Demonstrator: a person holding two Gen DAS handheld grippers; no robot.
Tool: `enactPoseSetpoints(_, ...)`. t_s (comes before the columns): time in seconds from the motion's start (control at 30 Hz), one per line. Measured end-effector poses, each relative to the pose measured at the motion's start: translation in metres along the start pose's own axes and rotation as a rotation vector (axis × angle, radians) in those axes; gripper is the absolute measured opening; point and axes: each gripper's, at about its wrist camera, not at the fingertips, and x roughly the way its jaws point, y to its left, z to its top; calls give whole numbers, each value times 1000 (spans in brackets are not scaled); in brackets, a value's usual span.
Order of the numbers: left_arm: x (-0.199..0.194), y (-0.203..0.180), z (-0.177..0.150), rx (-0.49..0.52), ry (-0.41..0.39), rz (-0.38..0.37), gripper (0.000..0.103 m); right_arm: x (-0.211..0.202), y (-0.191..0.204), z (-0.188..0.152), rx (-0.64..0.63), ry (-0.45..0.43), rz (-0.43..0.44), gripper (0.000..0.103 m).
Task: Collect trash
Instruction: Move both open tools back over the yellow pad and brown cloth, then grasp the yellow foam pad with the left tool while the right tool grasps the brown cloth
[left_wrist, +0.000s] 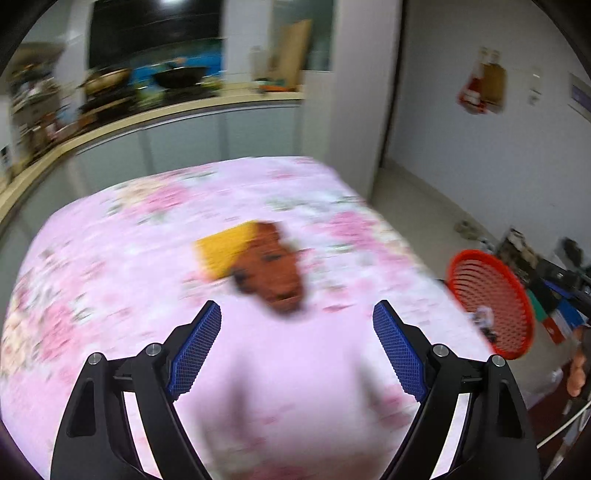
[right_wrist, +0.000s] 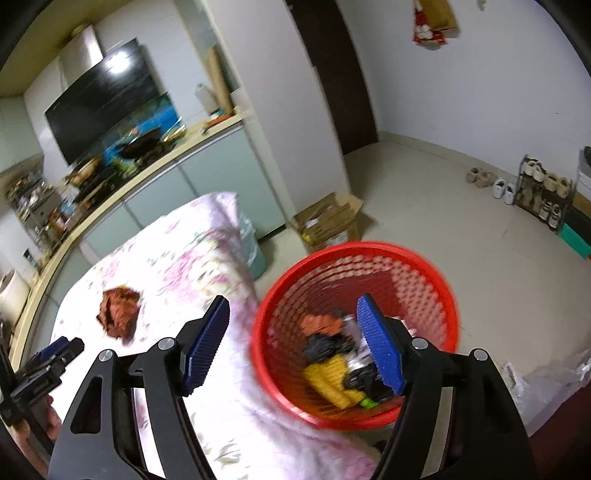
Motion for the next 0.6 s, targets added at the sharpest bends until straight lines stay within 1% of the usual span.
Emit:
enactPoseSetpoints(0.1, -8, 39, -6, -63, 3, 74, 82, 4, 21, -6, -38, 23, 28, 69)
enactPoseSetpoints(0.17, -13, 62, -11, -103, -4, 109, 82, 5, 34, -10, -63, 31, 44, 69)
enactPoseSetpoints(0.23, -18, 83, -14, -153, -10, 140, 82, 6, 50, -13, -98, 38, 63, 74)
enactPoseSetpoints(0.27, -22, 94, -16, -183, -15, 152, 82, 6, 58, -14, -113, 37, 67, 75)
enactPoseSetpoints(0.33, -28, 113, -19, -237, -28, 164, 82, 10, 81, -16, -169, 47, 87, 77)
enactPoseSetpoints(0.4, -33, 123, -23, -276, -40, 166, 82, 16, 104, -17, -220, 62, 115, 77)
enactPoseSetpoints(0.47, -34, 132, -25, -298, -45, 165, 82, 26, 134, -19, -280, 76, 156, 77)
enactPoseSetpoints(0.6, -34, 143, -27, -323, -47, 158, 82, 49, 187, -22, -412, 98, 210, 78)
